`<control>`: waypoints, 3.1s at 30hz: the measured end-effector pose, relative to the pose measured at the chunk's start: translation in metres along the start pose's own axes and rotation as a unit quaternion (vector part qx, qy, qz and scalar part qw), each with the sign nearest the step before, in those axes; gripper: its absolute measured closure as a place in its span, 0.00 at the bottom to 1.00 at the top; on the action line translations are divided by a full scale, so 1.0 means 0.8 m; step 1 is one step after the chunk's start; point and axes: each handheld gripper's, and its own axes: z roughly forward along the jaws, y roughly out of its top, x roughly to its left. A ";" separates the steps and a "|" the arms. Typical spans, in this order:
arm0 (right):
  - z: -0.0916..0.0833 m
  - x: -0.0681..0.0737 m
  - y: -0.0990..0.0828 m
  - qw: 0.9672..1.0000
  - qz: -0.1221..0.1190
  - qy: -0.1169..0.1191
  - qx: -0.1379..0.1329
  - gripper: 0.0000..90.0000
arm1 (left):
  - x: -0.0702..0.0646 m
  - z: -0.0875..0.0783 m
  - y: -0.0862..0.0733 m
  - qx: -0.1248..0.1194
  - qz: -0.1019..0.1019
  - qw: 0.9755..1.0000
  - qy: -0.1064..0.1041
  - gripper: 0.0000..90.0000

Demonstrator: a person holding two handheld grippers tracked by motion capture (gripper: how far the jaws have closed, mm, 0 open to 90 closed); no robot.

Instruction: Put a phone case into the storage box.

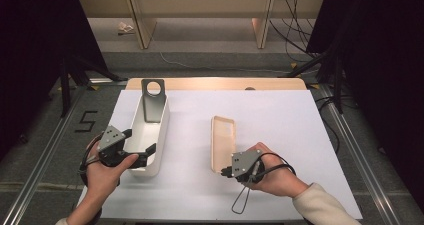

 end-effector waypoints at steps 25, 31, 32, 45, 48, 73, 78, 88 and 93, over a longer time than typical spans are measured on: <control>-0.002 0.005 0.002 1.000 -0.003 -0.010 -0.021 0.98 | -0.048 0.026 0.049 0.012 0.015 0.998 -0.060 0.08; -0.002 0.005 0.003 1.000 -0.003 -0.010 -0.023 0.98 | -0.068 0.050 0.063 0.023 0.025 0.996 -0.086 0.08; -0.002 0.006 0.003 1.000 -0.003 -0.009 -0.023 0.98 | -0.071 0.053 0.065 0.024 0.026 0.995 -0.090 0.08; -0.001 0.006 0.005 1.000 -0.007 -0.010 -0.025 0.98 | -0.109 0.095 0.085 0.049 0.031 0.990 -0.126 0.16; -0.001 0.006 0.005 1.000 -0.008 -0.011 -0.026 0.98 | -0.115 0.105 0.089 0.061 0.028 0.989 -0.128 0.17; 0.000 0.007 0.007 1.000 -0.015 -0.010 -0.022 0.98 | -0.121 0.160 0.104 0.133 -0.041 0.982 -0.126 0.53; 0.002 0.007 0.007 1.000 -0.017 -0.009 -0.021 0.98 | -0.120 0.163 0.106 0.135 -0.056 0.981 -0.126 0.61; 0.005 0.009 0.007 1.000 -0.021 -0.005 -0.014 0.98 | -0.116 0.162 0.105 0.139 -0.081 0.978 -0.131 0.76; 0.009 0.009 0.007 1.000 -0.025 -0.005 -0.008 0.98 | -0.118 0.156 0.106 0.126 -0.110 0.976 -0.142 0.82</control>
